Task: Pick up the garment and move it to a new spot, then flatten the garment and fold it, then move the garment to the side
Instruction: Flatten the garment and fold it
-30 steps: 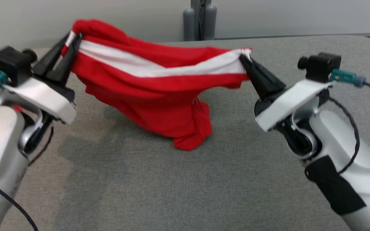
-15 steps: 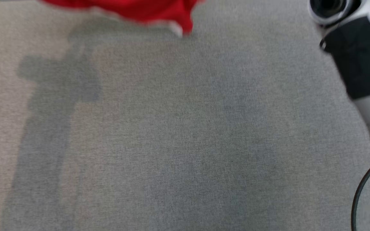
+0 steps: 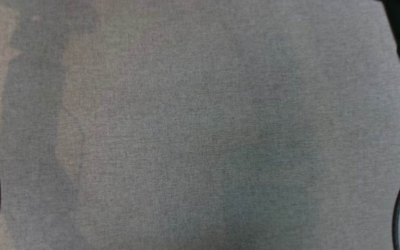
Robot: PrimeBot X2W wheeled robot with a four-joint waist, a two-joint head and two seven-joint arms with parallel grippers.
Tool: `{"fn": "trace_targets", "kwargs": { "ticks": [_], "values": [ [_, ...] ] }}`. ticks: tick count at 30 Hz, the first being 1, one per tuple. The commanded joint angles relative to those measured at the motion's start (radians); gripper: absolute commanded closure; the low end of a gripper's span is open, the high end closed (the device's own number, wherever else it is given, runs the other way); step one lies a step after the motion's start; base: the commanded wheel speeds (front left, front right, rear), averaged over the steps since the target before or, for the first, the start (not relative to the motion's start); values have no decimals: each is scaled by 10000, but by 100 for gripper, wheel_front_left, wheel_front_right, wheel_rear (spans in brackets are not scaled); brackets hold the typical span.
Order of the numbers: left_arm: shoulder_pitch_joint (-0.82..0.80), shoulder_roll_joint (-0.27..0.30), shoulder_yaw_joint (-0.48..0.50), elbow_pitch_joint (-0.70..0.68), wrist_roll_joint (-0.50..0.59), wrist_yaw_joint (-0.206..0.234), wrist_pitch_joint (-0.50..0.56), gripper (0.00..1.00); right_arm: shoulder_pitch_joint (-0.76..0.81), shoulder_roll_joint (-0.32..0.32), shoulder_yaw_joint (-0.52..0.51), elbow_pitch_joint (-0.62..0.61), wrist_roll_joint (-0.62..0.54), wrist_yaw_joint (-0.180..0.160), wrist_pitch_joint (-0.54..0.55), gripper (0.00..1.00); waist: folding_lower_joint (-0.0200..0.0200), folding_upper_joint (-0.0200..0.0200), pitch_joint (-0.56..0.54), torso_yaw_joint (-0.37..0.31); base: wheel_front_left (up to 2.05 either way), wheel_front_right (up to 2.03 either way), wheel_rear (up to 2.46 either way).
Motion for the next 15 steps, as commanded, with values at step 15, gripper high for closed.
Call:
{"fn": "trace_targets", "kwargs": {
  "ticks": [15],
  "values": [
    [3195,93,-60,-901,-898,14,-325,100,3029,-292,1643,-1594,1533,-4,41,100,0,0,-575,289,0,0,0]
  ]
}}
